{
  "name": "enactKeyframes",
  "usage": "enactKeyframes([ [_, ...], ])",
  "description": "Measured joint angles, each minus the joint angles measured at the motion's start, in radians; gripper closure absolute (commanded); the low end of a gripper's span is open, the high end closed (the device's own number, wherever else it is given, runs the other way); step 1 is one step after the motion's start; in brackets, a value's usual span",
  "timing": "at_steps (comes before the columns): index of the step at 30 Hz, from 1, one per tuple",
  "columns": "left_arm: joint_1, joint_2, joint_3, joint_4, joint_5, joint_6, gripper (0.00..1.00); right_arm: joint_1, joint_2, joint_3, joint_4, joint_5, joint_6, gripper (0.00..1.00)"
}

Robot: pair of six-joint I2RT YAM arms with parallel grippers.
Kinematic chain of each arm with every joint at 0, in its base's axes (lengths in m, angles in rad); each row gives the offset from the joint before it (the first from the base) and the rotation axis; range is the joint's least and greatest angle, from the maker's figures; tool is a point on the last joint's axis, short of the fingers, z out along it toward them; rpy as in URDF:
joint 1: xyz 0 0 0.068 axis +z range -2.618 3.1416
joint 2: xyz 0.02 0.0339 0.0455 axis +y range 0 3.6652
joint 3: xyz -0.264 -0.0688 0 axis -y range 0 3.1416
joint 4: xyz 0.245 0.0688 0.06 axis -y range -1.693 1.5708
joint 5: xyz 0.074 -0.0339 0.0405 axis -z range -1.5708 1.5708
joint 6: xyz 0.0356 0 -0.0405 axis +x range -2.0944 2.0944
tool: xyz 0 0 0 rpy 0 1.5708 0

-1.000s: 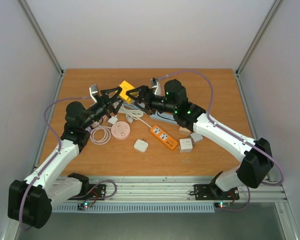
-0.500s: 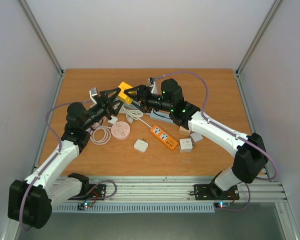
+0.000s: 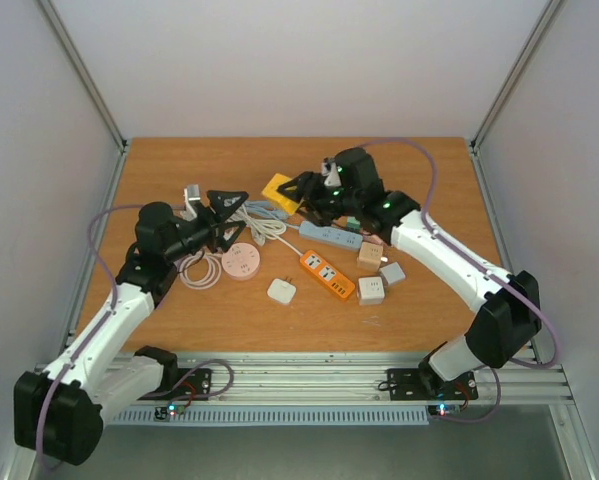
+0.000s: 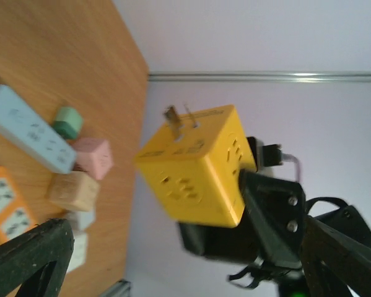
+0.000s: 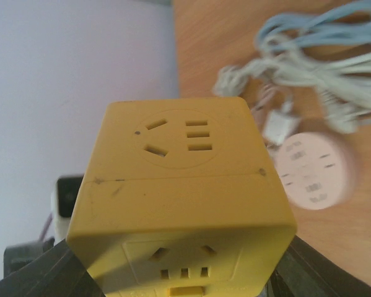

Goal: Insert the plug

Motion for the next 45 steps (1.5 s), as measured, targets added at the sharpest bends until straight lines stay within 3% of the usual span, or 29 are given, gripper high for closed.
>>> enactKeyframes([
  [4,0.030,-0.084,0.035,-0.256,-0.035,0.186,0.01,-0.119,-0.001,0.078,-0.249,-0.023,-0.141,0.57],
  [9,0.036,-0.172,0.230,-0.555,-0.155,0.492,0.01,-0.208,0.019,0.211,-0.567,0.032,-0.348,0.54],
  [13,0.036,-0.203,0.317,-0.679,-0.263,0.711,0.01,-0.210,0.077,0.280,-0.724,0.070,-0.461,0.53],
  [19,0.038,-0.253,0.293,-0.782,-0.401,0.919,0.01,-0.210,0.227,0.352,-0.871,0.133,-0.544,0.53],
  [34,0.039,-0.309,0.220,-0.829,-0.537,1.026,0.01,-0.211,0.624,0.713,-1.116,0.145,-0.589,0.56],
  [45,0.032,-0.308,0.208,-0.829,-0.547,1.026,0.01,-0.211,0.745,0.890,-1.250,0.212,-0.583,0.60],
])
